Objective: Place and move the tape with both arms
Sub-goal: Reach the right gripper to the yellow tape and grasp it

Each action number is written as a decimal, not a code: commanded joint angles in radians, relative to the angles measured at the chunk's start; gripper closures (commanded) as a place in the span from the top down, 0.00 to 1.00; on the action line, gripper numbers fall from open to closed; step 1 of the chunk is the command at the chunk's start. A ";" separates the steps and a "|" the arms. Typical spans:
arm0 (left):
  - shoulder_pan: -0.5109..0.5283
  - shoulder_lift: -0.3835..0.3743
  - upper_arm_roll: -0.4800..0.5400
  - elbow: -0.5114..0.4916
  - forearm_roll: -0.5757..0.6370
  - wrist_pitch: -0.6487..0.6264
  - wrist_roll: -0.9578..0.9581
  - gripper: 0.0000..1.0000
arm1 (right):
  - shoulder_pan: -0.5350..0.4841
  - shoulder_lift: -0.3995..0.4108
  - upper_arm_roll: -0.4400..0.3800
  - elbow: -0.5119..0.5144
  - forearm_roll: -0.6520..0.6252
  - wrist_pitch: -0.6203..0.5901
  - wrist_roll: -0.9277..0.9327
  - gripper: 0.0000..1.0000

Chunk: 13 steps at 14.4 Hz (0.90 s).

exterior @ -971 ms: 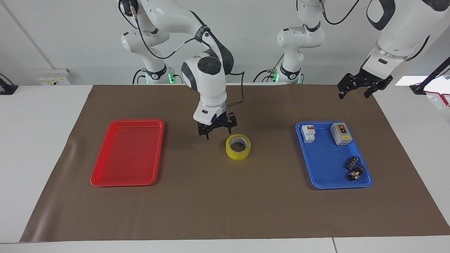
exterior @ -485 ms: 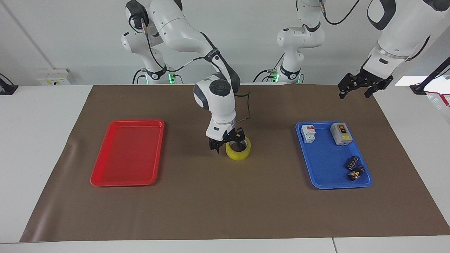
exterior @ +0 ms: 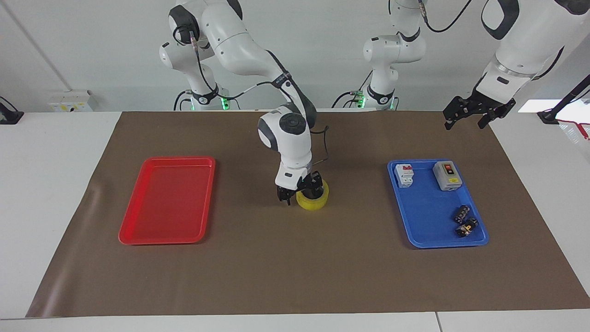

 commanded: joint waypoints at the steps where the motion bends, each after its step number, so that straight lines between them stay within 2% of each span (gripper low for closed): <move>1: 0.013 -0.022 -0.007 -0.018 -0.022 -0.012 0.015 1.00 | 0.006 -0.001 -0.006 -0.017 -0.006 0.019 -0.040 0.85; 3: 0.013 -0.022 -0.006 -0.016 -0.022 -0.012 0.015 1.00 | 0.008 -0.001 -0.006 -0.021 -0.009 0.019 -0.045 0.57; 4: 0.013 -0.022 -0.006 -0.016 -0.022 -0.012 0.015 1.00 | 0.008 -0.004 -0.006 -0.026 -0.009 0.019 -0.045 0.33; 5: 0.013 -0.022 -0.006 -0.016 -0.022 -0.012 0.015 1.00 | 0.008 -0.004 -0.006 -0.023 -0.009 0.008 -0.045 0.00; 10: 0.013 -0.022 -0.006 -0.016 -0.022 -0.012 0.015 1.00 | 0.003 -0.010 -0.006 -0.003 -0.007 -0.035 -0.042 0.00; 11: 0.013 -0.022 -0.006 -0.016 -0.022 -0.012 0.015 1.00 | 0.001 -0.007 -0.006 0.040 -0.004 -0.078 -0.037 0.00; 13: 0.013 -0.022 -0.006 -0.016 -0.022 -0.012 0.016 1.00 | -0.015 0.009 -0.007 0.184 -0.009 -0.269 -0.037 0.00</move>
